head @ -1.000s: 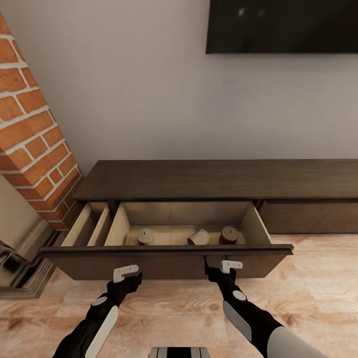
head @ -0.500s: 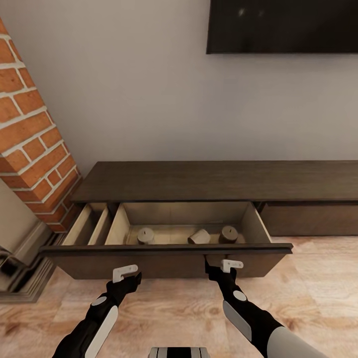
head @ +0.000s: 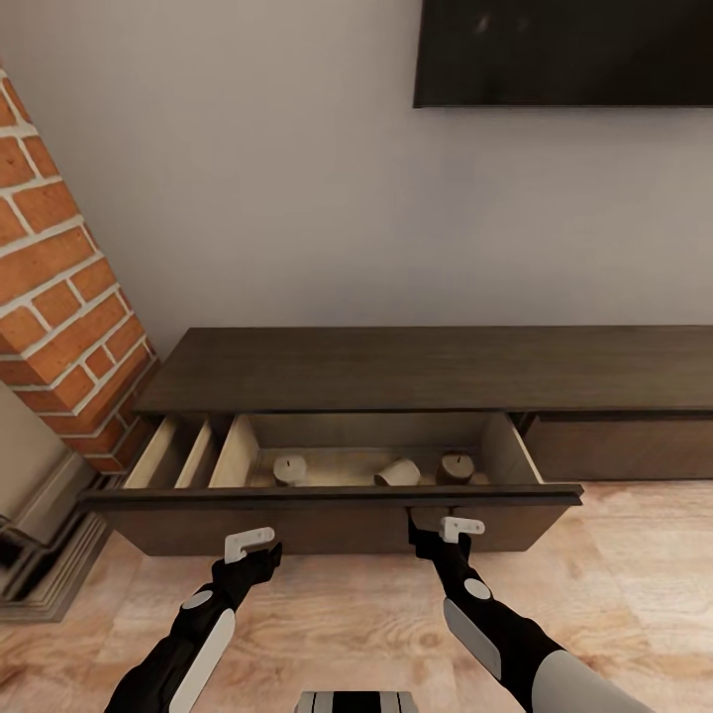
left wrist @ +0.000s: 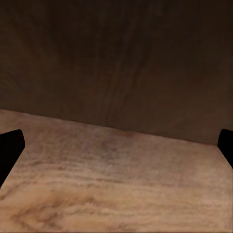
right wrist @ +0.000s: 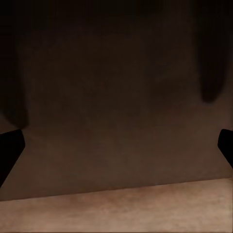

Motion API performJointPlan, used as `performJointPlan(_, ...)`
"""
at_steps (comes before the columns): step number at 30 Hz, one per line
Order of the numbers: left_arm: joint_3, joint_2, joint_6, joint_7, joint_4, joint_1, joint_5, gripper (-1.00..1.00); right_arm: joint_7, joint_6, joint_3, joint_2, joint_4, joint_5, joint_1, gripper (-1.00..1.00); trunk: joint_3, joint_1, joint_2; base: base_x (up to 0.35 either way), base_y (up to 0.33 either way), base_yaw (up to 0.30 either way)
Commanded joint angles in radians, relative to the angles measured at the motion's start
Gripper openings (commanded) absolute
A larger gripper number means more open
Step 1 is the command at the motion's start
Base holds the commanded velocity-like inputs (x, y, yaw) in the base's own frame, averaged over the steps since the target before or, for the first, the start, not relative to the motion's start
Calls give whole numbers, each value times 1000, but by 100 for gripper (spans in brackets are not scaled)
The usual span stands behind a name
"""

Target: Place each of the two pumpkins and all three candles from the living room inside a cabinet in the living room (use any cabinet), then make sure every cabinet is closed, and position the cauldron so it is next to a table in the living room.

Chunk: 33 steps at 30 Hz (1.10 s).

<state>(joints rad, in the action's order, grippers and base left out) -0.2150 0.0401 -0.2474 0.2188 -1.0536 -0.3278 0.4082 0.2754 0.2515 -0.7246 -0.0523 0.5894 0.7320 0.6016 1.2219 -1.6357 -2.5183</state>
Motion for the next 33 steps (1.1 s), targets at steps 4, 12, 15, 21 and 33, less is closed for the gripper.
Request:
performJointPlan(4, -4, 1, -3, 10, -2, 0, 11, 100, 7, 6, -7, -1, 1, 9, 1, 100, 1, 0, 0, 163, 0, 0)
performJointPlan(12, -4, 1, -3, 10, -2, 0, 10, 100, 7, 6, -7, -1, 1, 10, 1, 100, 1, 0, 0, 65, 4, 0)
performJointPlan(15, -4, 1, -3, 10, -2, 0, 9, 100, 7, 6, -7, -1, 1, 11, 2, 100, 1, 0, 0, 208, 53, 0)
performJointPlan(21, -4, 1, -3, 10, -3, 0, 9, 100, 7, 6, -7, -1, 1, 12, 1, 100, 1, 0, 0, 228, 10, 0)
performJointPlan(33, -4, 1, -3, 10, -3, 0, 9, 100, 7, 6, -7, -1, 1, 12, 1, 100, 1, 0, 0, 110, 0, 0)
